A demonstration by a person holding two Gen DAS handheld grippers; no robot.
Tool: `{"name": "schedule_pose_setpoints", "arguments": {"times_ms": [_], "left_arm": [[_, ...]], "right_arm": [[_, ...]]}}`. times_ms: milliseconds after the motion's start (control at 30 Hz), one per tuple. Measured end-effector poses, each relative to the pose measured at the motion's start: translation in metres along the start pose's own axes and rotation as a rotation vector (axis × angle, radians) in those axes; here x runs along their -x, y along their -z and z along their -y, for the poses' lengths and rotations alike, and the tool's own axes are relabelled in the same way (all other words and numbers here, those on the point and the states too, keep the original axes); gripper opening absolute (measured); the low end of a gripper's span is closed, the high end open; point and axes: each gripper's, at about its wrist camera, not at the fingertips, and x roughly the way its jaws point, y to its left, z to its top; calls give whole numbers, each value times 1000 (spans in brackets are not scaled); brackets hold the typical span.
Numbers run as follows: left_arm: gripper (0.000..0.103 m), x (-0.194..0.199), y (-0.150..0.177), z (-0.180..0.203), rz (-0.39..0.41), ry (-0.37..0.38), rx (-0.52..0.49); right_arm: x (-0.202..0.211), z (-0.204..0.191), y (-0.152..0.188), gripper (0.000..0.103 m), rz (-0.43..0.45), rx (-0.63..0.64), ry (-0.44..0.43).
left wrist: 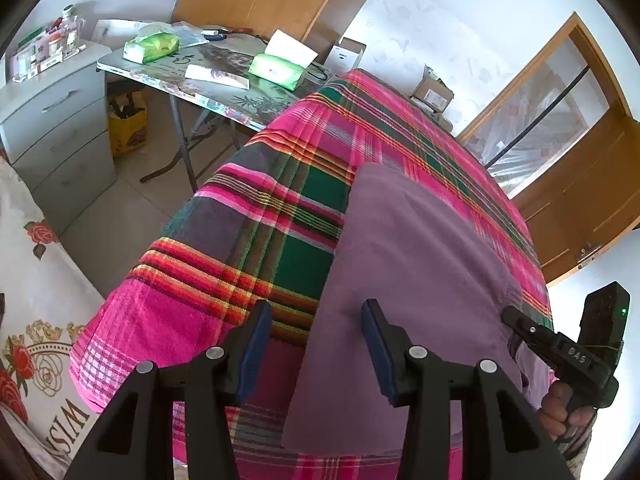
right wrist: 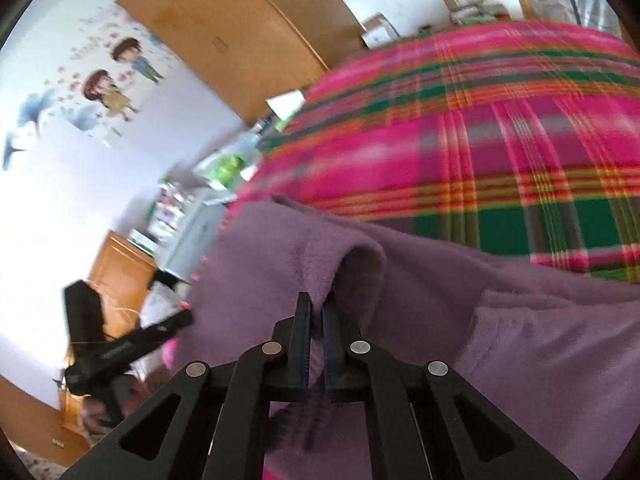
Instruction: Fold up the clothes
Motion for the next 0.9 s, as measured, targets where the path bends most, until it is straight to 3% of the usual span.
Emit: {"name": "schedule_pose_setpoints", "arguments": {"times_ms": [233,467,533,633,800,900], "left_arm": [[47,-2,-1,-2,-7,-1,-4],[47,-1,1,-2,-11,7,-15],[47,-1,0,-3,-13,9,-16],[47,-2,0,-2,-16,10,-30],[47,-2,1,-3,-17,25,-37],[47,-1,1,-3,-19,29,-37]], "right_arm": [[-4,-24,1,9,23,174,141],[14,-50,-10,13,130,299,220],[14,-56,-13,13,130,313,230],[11,-54,-9,13,38,306,189],[11,-42,-8,13,46,307,388],[17,-41,-13,13,86,284,372]]}}
